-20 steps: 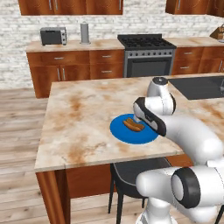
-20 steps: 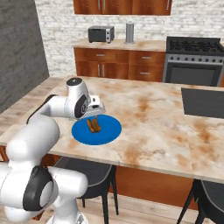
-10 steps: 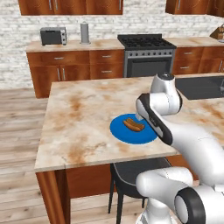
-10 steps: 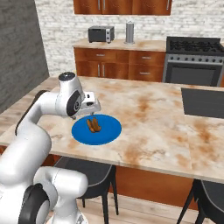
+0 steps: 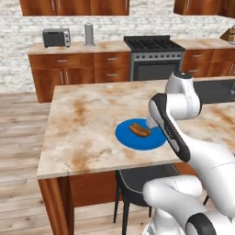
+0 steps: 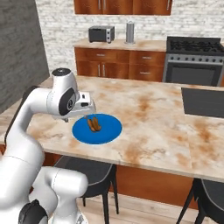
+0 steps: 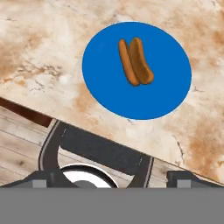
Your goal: Move the hot dog bun to the plate on the dining table and place the condiment next to that plate. Then navigate to the fridge and take the sausage and place it on the plate as well.
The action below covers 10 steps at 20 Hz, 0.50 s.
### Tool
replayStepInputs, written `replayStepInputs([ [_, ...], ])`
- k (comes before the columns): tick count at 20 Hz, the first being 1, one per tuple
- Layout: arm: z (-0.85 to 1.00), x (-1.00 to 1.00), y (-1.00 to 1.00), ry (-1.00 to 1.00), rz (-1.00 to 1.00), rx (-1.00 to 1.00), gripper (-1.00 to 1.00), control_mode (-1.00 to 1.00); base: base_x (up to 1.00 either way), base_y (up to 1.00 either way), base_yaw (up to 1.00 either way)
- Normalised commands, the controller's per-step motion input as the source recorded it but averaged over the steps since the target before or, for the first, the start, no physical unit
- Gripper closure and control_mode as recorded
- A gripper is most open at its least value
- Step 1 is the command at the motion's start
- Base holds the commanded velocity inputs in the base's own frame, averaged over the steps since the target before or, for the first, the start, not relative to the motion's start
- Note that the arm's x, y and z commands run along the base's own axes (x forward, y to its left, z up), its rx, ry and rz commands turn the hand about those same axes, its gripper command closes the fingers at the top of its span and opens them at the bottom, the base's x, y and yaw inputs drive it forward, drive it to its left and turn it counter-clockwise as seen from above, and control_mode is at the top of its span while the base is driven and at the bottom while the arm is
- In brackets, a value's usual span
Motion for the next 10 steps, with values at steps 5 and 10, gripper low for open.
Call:
replayStepInputs([
  [5, 0.00, 0.00, 0.00, 0.00, 0.00, 0.00, -1.00, 1.00, -0.76, 0.60, 0.07],
  [10, 0.00, 0.00, 0.00, 0.00, 0.00, 0.00, -1.00, 1.00, -0.31, 1.00, 0.00],
])
